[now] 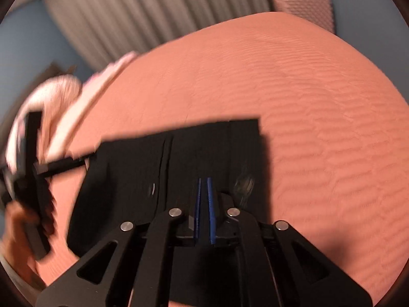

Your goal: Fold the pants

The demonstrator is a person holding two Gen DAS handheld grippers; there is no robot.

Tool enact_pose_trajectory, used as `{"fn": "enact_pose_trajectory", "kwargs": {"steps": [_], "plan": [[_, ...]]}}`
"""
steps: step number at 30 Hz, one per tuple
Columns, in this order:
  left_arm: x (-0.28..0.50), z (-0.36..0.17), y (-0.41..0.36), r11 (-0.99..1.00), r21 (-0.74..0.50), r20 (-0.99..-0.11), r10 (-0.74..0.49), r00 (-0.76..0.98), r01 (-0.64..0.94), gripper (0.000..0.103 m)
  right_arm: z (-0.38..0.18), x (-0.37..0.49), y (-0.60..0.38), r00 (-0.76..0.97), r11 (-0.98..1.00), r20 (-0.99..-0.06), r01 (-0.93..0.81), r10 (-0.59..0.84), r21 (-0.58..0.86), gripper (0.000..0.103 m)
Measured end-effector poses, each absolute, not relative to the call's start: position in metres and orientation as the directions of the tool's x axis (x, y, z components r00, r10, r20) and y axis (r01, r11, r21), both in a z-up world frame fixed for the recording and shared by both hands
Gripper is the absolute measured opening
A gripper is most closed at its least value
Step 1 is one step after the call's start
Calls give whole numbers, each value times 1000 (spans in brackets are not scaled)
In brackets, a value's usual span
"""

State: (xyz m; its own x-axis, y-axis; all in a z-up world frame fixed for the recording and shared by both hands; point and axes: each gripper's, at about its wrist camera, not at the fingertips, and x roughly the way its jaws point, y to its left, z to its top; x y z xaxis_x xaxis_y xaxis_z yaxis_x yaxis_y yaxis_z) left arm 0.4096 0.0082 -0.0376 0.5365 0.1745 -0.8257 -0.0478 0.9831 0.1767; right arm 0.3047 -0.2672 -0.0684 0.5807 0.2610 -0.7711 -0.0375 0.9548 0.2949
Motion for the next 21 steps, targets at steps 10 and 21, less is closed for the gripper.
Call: {"fn": "enact_pose_trajectory", "kwargs": {"steps": [10,21], "plan": [[329,-50,-18,996,91,-871,91,482,-23,81,-77,260,-267,561,955,-781,-62,273,289,3],[270,-86,15,992,115,-882,123,454,-46,87,-81,214,-276,509,952,-818,-12,268,305,4]]}}
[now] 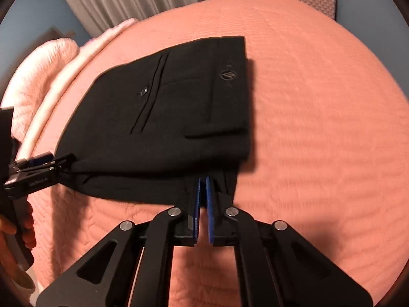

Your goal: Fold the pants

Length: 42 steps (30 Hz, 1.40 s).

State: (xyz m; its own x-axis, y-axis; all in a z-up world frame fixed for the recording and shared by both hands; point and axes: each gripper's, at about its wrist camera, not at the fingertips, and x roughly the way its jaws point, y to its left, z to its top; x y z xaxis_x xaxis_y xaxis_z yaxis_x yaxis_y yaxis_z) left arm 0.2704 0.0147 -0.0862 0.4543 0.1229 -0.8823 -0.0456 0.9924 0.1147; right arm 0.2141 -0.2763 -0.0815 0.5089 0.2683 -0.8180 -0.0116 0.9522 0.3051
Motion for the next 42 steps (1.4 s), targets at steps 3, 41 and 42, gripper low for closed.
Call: {"fn": "enact_pose_trajectory", "kwargs": {"steps": [3,41,42], "plan": [[257,-82,40,993,79,-891,111,440,-90,85,-60,192,-276,537,952,-803,-4,259,305,7],[285,-78,70,994,-103,-915,-78,397,-42,86,-48,297,-328,520,936,-808,47,276,350,79],[293,-73,63,996,-84,-910,-63,409,-35,86,-40,303,-317,539,944,-798,16,270,331,79]]}}
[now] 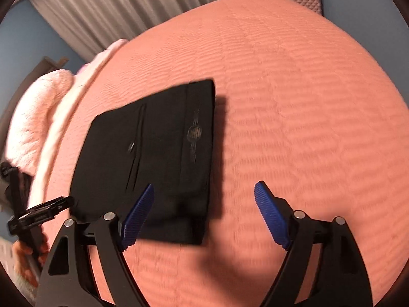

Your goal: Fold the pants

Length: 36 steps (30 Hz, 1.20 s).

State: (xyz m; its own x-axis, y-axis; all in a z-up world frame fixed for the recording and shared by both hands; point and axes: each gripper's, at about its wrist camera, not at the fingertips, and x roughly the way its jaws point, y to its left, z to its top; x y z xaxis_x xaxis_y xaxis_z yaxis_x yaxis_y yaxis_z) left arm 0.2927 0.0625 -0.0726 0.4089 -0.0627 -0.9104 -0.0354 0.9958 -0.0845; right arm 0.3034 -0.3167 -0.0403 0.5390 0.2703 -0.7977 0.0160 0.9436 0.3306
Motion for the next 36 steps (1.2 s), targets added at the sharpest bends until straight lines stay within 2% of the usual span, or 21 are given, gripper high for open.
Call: {"fn": "enact_pose_trajectory", "kwargs": {"steps": [2,6,7,13,15,17,18,22,24,26,30,36], "plan": [[309,-60,46,999,-41,-894,-30,447,-16,86,-20,313,-283,591,957,-758,-94,276,274,79],[342,-56,21,997,73,-876,80,475,-32,86,-12,345,-230,600,961,-751,-196,276,197,77],[350,-56,18,995,90,-874,98,475,-39,86,-15,355,-226,594,962,-757,-196,271,190,74],[370,-76,49,995,81,-914,98,393,-59,86,-48,389,-271,537,984,-827,-33,165,175,75],[358,-91,69,998,16,-930,38,366,-62,86,-62,381,-293,507,972,-836,-13,208,233,83],[345,-106,85,986,-158,-928,-132,348,-49,87,-86,371,-310,440,941,-846,3,302,338,84],[338,-108,89,979,-198,-916,-167,365,-50,87,-97,366,-312,412,920,-838,0,358,393,85],[320,-107,72,985,-163,-905,-174,389,63,88,-104,336,-297,451,884,-767,-128,456,450,86],[318,-110,66,987,-141,-905,-160,393,76,87,-108,333,-284,442,875,-760,-155,476,458,86],[322,-113,70,983,-176,-900,-179,396,46,87,-110,338,-274,456,891,-769,-157,448,426,86],[336,-105,85,972,-221,-894,-168,416,-82,81,-111,350,-284,456,843,-729,-100,511,529,85],[344,-109,98,964,-264,-885,-225,408,-40,84,-125,374,-302,436,725,-630,-81,643,684,85]]}}
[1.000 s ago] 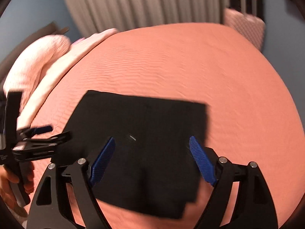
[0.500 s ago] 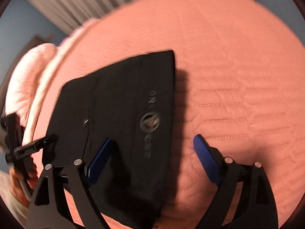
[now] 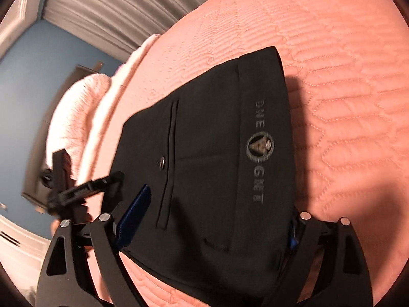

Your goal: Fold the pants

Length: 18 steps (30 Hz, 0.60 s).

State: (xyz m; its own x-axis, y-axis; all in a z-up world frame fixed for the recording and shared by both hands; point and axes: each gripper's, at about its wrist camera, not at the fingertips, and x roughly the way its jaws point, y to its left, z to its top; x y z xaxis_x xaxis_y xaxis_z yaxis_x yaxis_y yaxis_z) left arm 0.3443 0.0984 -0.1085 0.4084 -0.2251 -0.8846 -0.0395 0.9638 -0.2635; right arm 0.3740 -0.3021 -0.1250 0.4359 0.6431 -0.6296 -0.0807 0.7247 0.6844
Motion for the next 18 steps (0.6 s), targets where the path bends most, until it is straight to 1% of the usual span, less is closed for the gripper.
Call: {"fn": "enact_pose_trajectory", "kwargs": {"steps": [1,2,3,4,5,6,7,8,9,10,11,12,14,18], "plan": [[351,-109,98,967,-254,-885,-222,409,-25,86,-127,381,-300,432,723,-629,-84,646,686,85],[354,-110,101,969,-247,-885,-222,409,-8,86,-127,385,-298,430,732,-637,-89,640,676,81],[364,-109,96,967,-255,-884,-234,405,1,85,-127,390,-292,425,749,-655,-91,625,656,75],[369,-109,94,962,-271,-880,-253,403,11,81,-129,392,-289,420,769,-676,-88,605,633,65],[375,-111,94,957,-289,-876,-271,399,15,74,-130,395,-288,420,780,-687,-87,593,619,56],[384,-117,93,948,-318,-868,-297,399,13,64,-130,394,-288,420,782,-690,-84,590,618,50],[387,-115,92,944,-328,-867,-305,393,8,56,-130,394,-291,419,773,-684,-74,597,630,41],[388,-115,89,948,-317,-871,-297,390,14,52,-127,393,-290,425,772,-682,-68,595,632,35],[385,-111,86,954,-298,-874,-281,396,20,39,-123,387,-287,432,781,-686,-71,585,621,32],[387,-107,83,963,-268,-878,-254,405,22,24,-115,384,-283,445,798,-694,-82,565,597,27],[387,-99,81,967,-255,-875,-240,419,22,18,-106,379,-278,458,810,-698,-90,550,579,23],[385,-93,83,964,-267,-868,-246,431,13,11,-96,376,-278,469,818,-699,-97,540,567,22],[383,-78,88,959,-284,-855,-258,451,9,10,-74,376,-270,491,827,-692,-113,529,551,21],[379,-28,86,971,-236,-833,-225,506,42,10,-25,374,-257,518,826,-668,-152,534,542,21]]}}
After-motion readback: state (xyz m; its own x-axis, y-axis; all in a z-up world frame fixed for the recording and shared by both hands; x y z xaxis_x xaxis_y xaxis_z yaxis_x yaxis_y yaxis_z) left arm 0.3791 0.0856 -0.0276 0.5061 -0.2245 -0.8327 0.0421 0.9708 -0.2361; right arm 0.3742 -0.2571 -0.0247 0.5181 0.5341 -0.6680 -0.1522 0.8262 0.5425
